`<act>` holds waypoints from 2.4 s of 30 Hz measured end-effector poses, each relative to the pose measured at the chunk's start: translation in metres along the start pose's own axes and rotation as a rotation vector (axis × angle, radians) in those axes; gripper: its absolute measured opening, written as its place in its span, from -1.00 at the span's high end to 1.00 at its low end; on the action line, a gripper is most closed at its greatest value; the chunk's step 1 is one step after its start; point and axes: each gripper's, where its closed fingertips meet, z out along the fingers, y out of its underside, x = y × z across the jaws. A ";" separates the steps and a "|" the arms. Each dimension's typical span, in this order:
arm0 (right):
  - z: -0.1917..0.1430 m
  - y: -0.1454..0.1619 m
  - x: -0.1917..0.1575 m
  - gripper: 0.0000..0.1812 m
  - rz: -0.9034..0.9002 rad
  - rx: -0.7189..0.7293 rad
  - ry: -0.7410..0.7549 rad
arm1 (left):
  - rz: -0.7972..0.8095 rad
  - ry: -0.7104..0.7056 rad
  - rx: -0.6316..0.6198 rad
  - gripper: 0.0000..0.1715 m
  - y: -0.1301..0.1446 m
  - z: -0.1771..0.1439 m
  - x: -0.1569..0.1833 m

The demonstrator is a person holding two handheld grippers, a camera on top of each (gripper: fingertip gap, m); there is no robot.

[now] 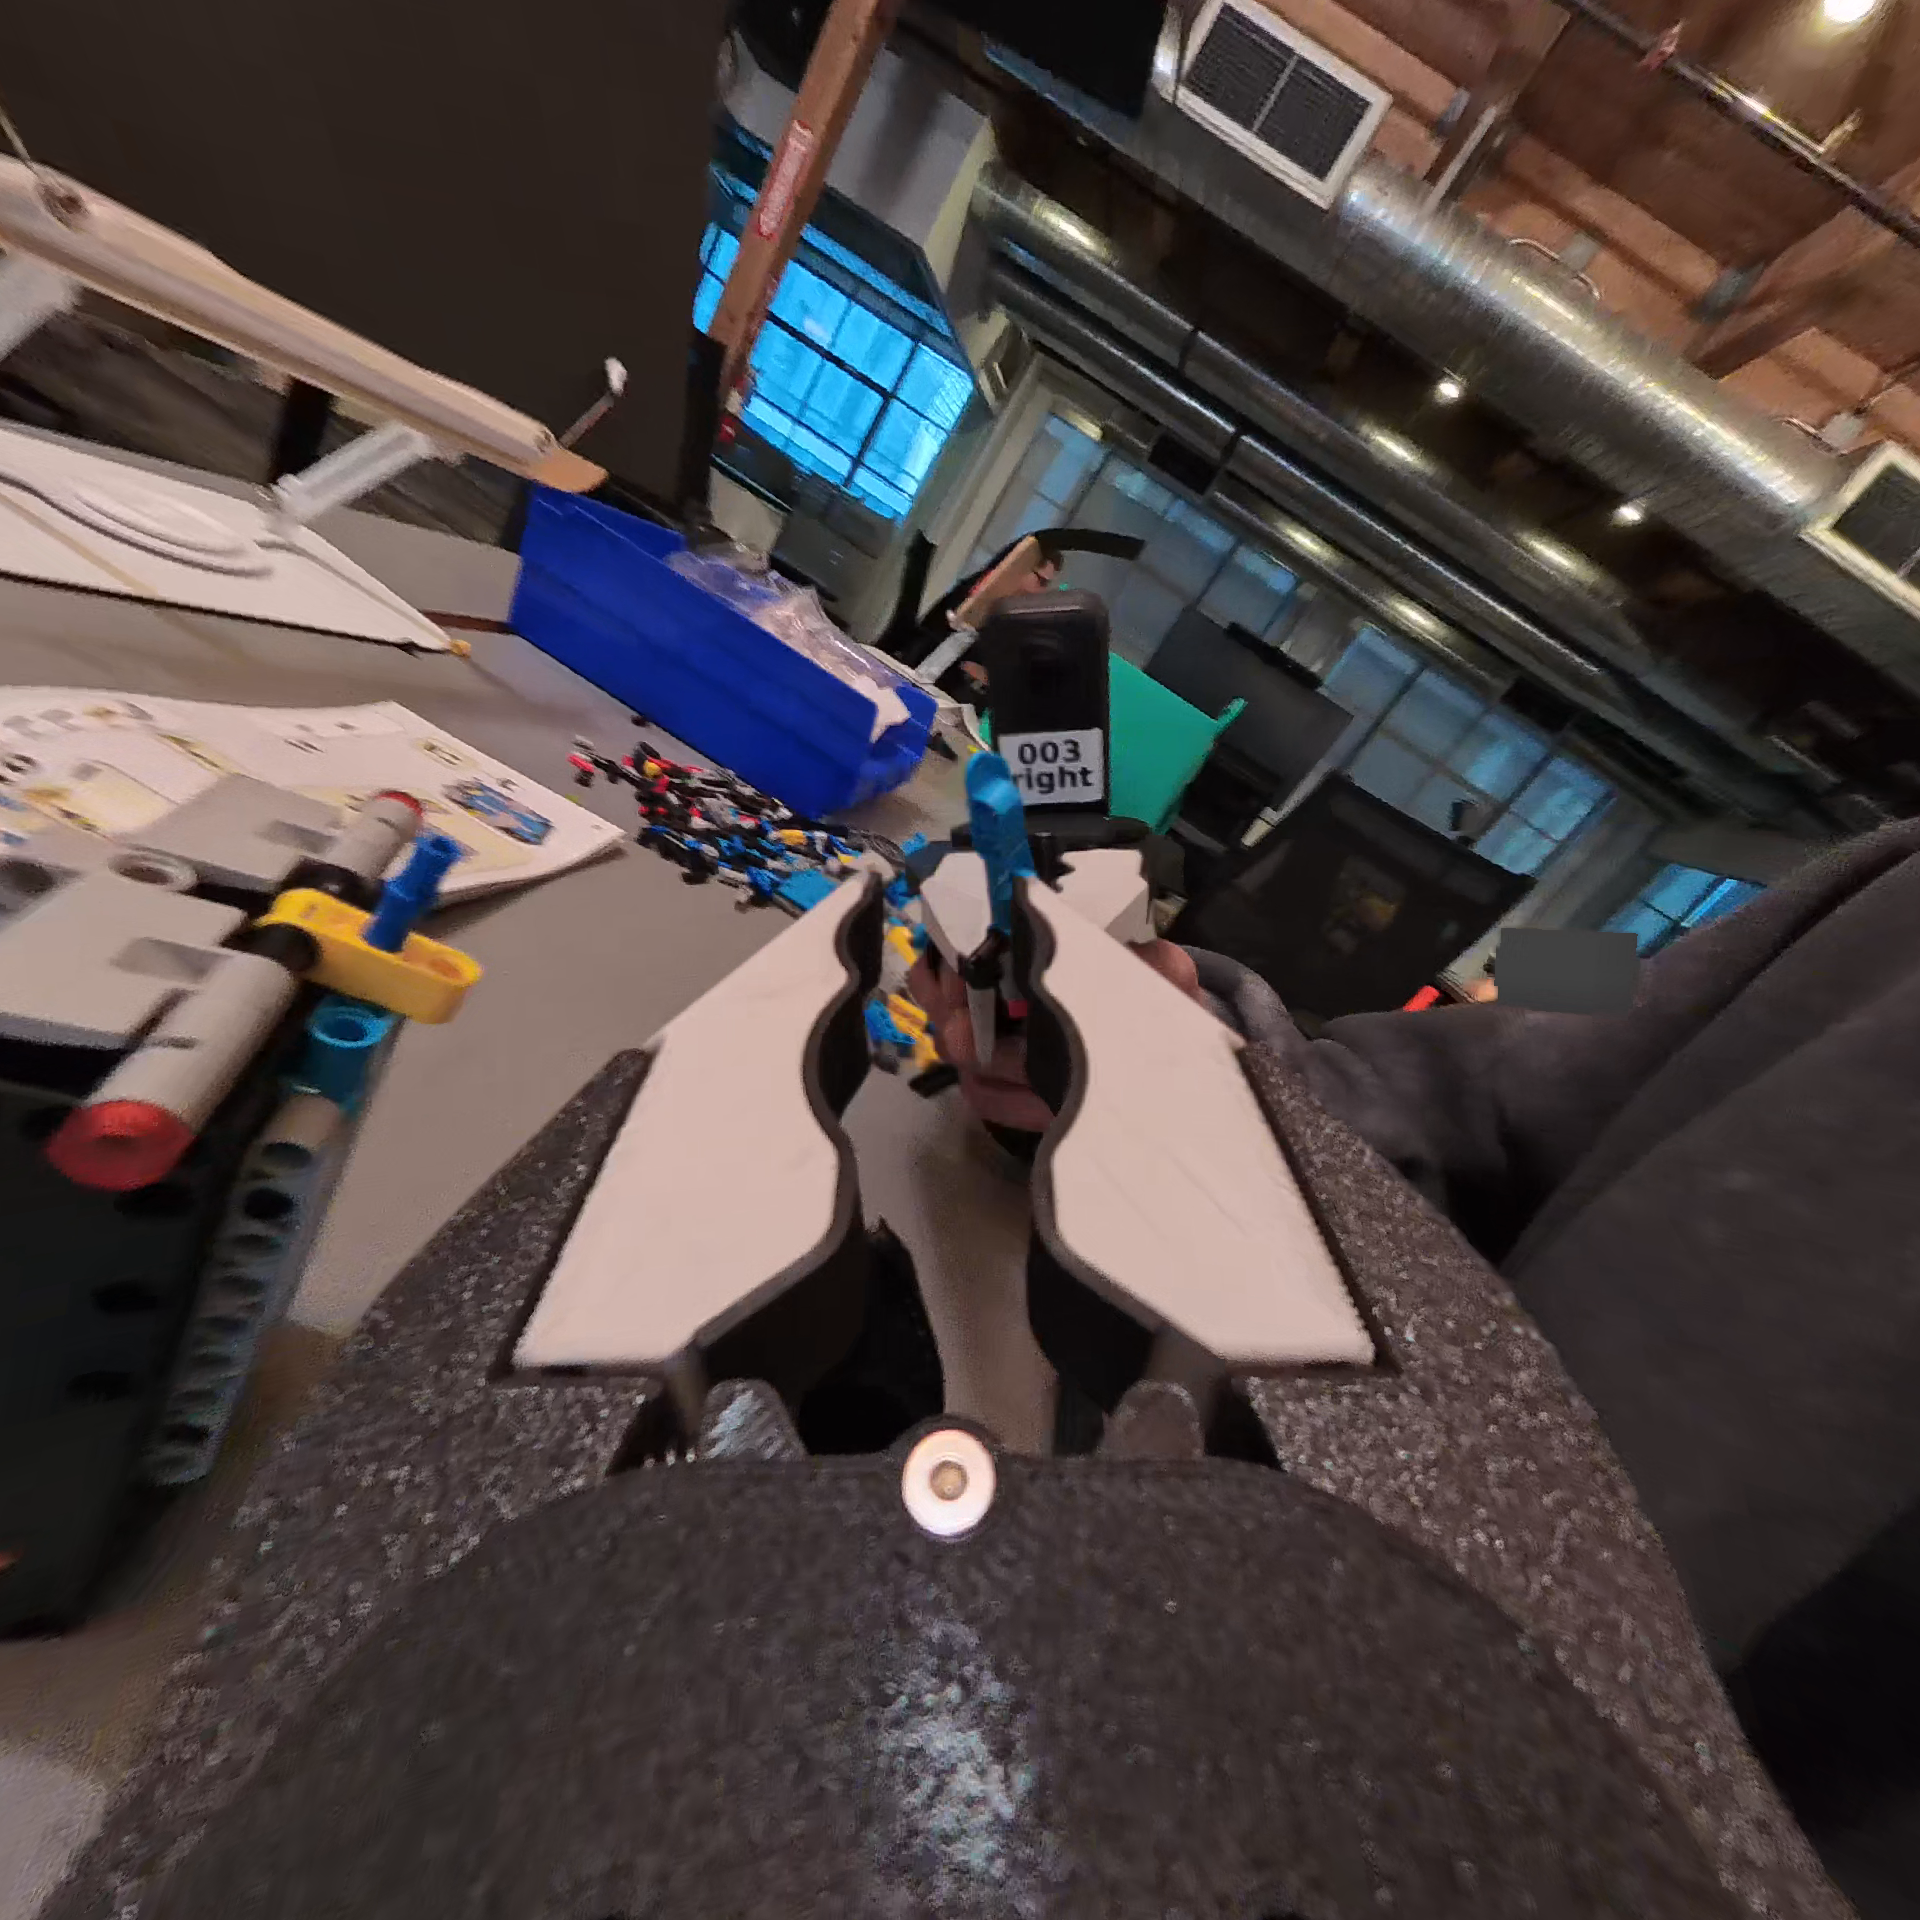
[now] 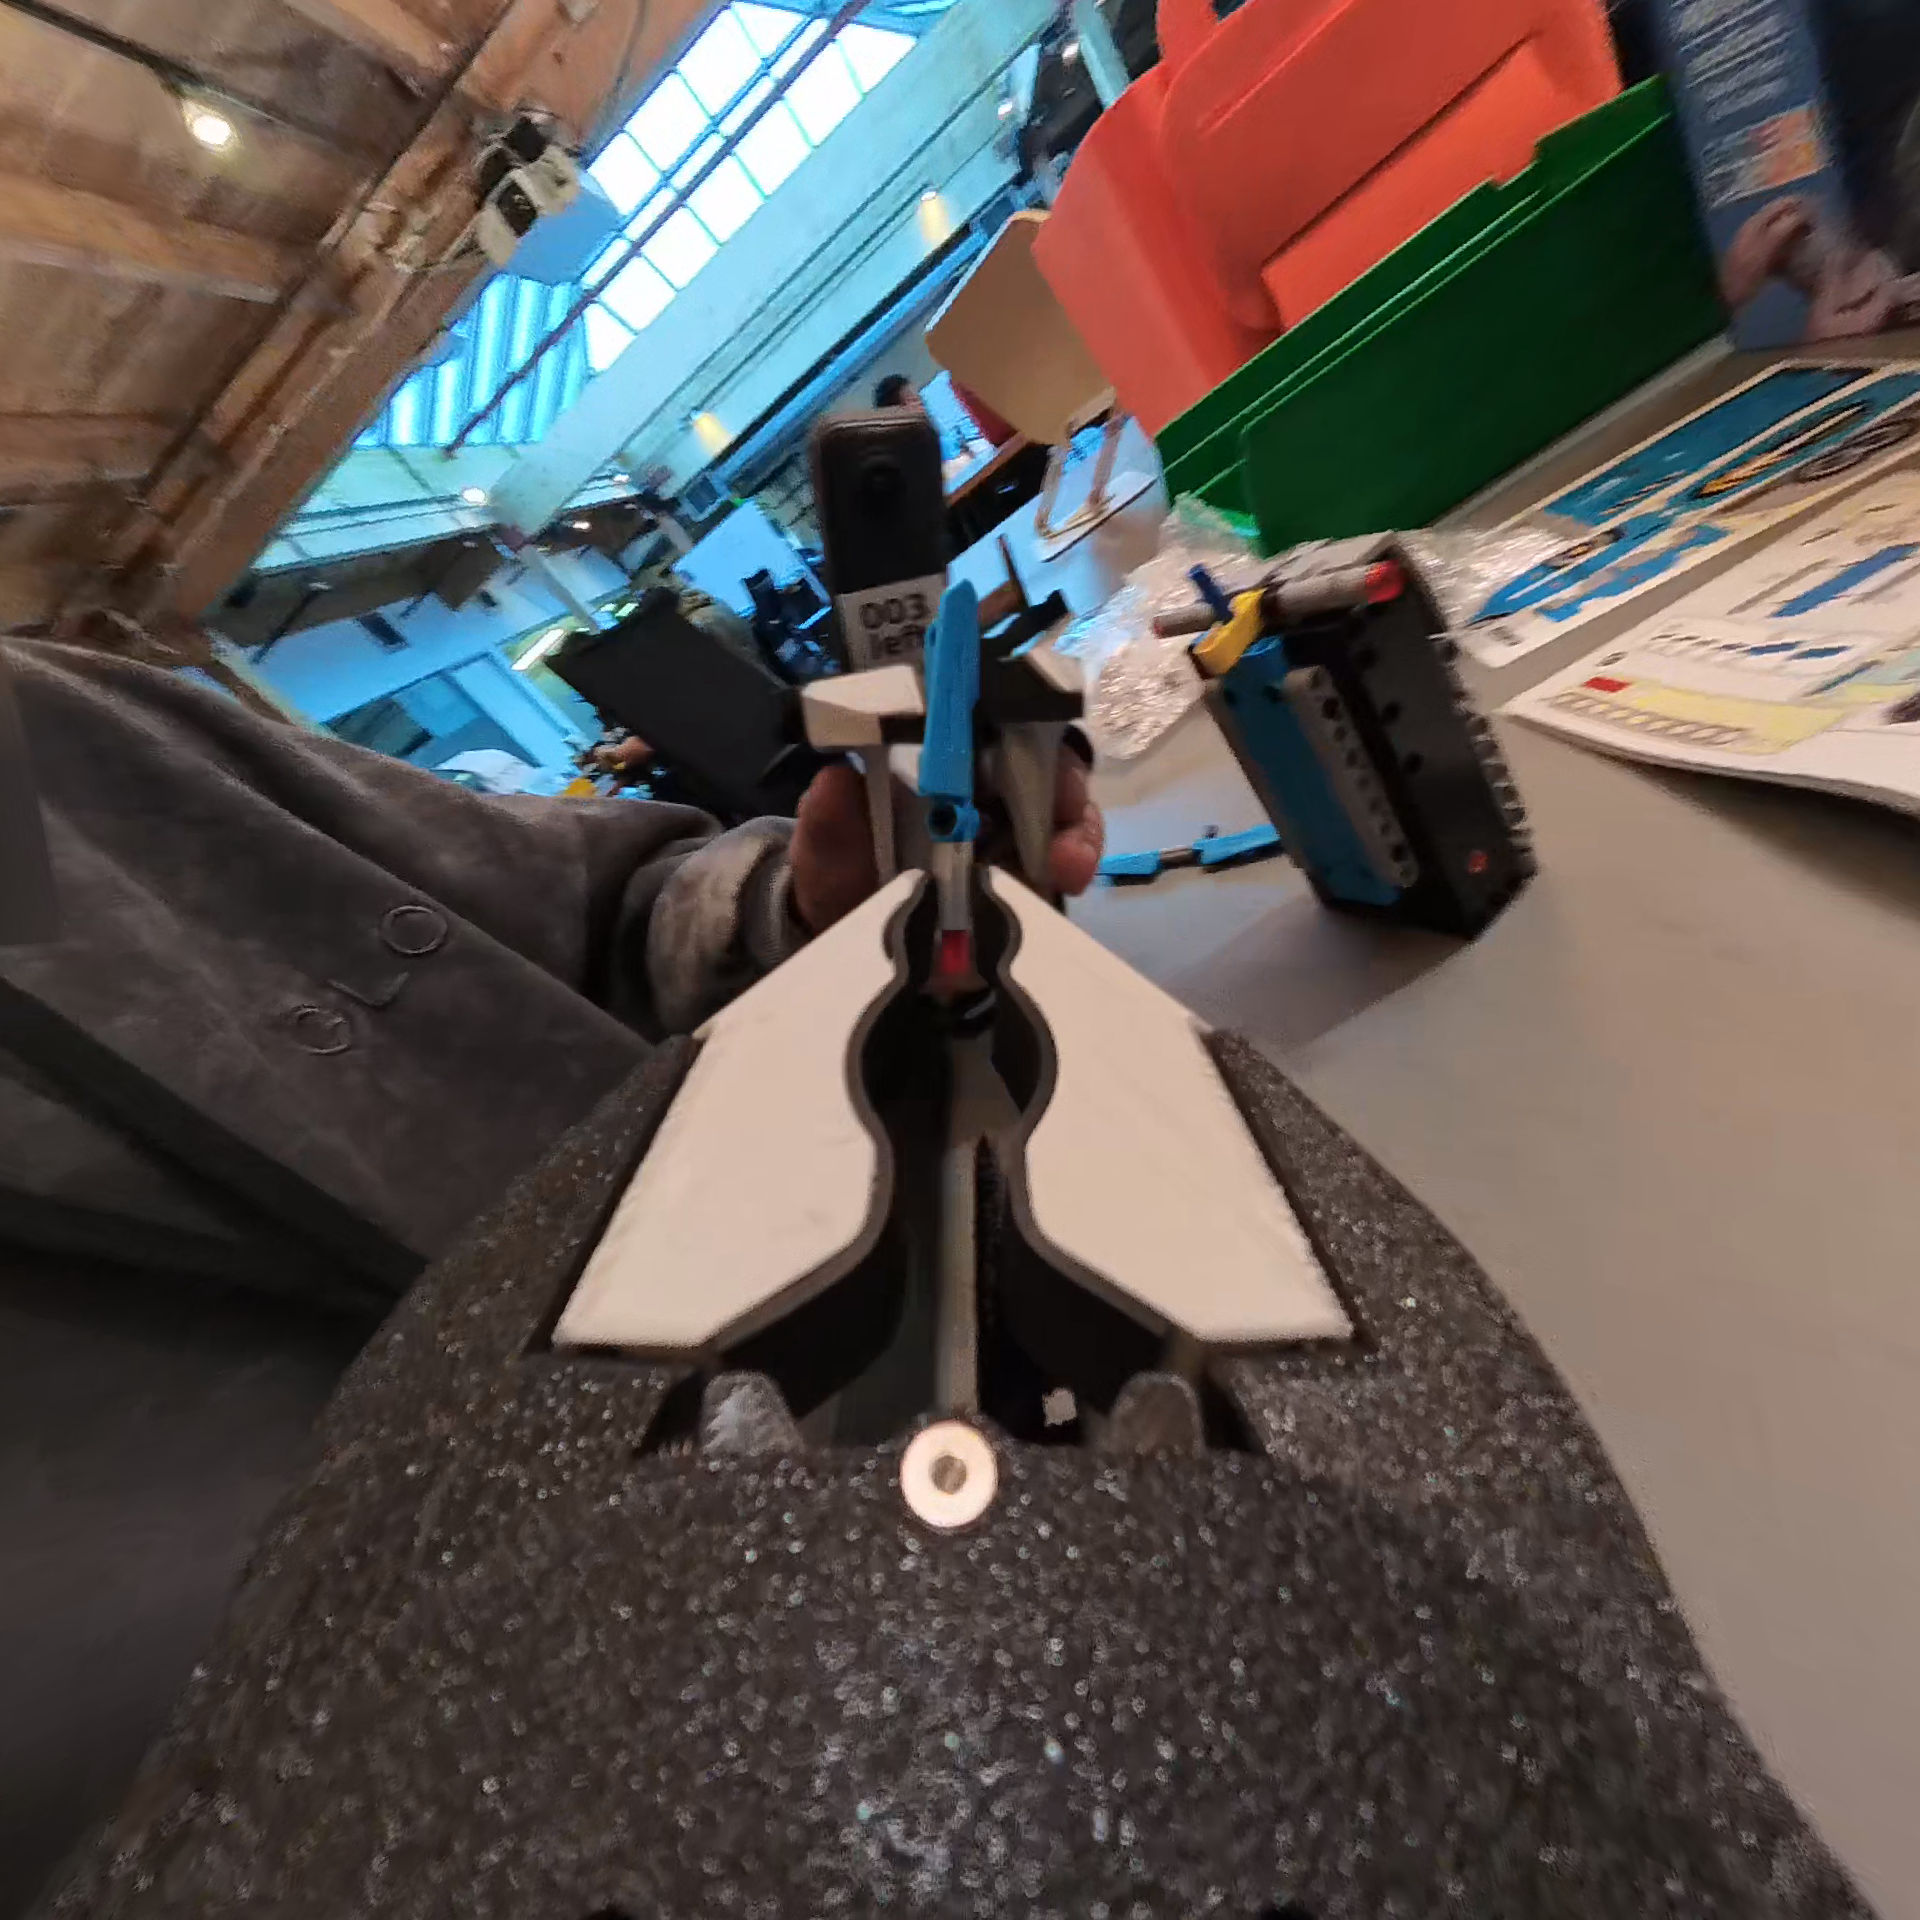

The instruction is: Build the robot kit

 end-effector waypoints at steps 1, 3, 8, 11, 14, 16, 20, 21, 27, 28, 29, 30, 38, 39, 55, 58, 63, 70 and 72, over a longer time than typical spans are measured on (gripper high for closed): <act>0.002 0.000 -0.004 0.93 0.010 0.006 -0.023 | -0.014 0.018 -0.007 0.72 0.002 0.002 0.002; 0.004 0.004 -0.008 0.93 0.031 -0.012 -0.057 | -0.031 0.095 -0.016 0.80 0.003 0.004 0.014; 0.017 0.026 -0.015 0.92 0.052 -0.125 -0.101 | -0.039 0.177 -0.109 0.92 0.020 0.010 0.027; 0.022 0.044 -0.007 0.92 0.060 -0.216 -0.056 | -0.023 0.108 -0.250 0.95 0.041 0.014 0.017; 0.023 0.053 0.002 0.73 0.030 -0.269 0.002 | 0.007 -0.006 -0.381 0.94 0.058 0.014 0.002; 0.023 0.053 0.003 0.68 0.022 -0.276 0.008 | 0.051 -0.056 -0.424 0.94 0.062 0.014 -0.001; 0.021 0.054 0.010 0.93 -0.032 -0.288 0.053 | 0.137 -0.109 -0.467 0.93 0.063 0.014 0.001; 0.021 0.054 0.008 0.93 -0.023 -0.290 0.040 | 0.137 -0.109 -0.471 0.93 0.063 0.014 0.002; 0.004 0.016 0.019 0.92 0.161 -0.056 0.017 | 0.137 -0.174 -0.171 0.60 0.001 -0.006 -0.006; -0.002 0.008 0.023 0.92 0.214 0.005 0.007 | 0.224 -0.203 -0.186 0.60 0.002 -0.010 -0.008; -0.006 0.001 0.025 0.93 0.264 0.054 -0.017 | 0.335 -0.252 -0.219 0.60 0.009 -0.011 -0.011; -0.008 -0.003 0.023 0.92 0.305 0.089 -0.052 | 0.448 -0.282 -0.255 0.61 0.018 -0.008 -0.010; -0.006 -0.006 0.016 0.92 0.240 0.092 -0.038 | 0.790 -0.444 -0.325 0.96 0.048 0.019 -0.008; -0.007 -0.006 0.015 0.92 0.237 0.089 -0.043 | 0.800 -0.440 -0.319 0.96 0.047 0.019 -0.007; -0.003 0.017 0.010 0.89 0.102 -0.111 -0.021 | 1.076 -0.385 -0.391 0.94 0.052 0.011 -0.002; -0.002 0.022 0.007 0.89 0.036 -0.151 -0.019 | 1.050 -0.334 -0.402 0.94 0.055 0.009 0.000; -0.002 0.030 0.011 0.92 0.029 -0.194 -0.014 | 1.130 -0.328 -0.435 0.93 0.061 0.009 -0.001; -0.001 0.034 0.013 0.90 0.081 -0.202 -0.036 | 1.134 -0.298 -0.465 0.93 0.066 0.007 -0.004; -0.001 0.037 0.013 0.91 0.089 -0.219 -0.039 | 1.147 -0.288 -0.478 0.93 0.070 0.007 -0.004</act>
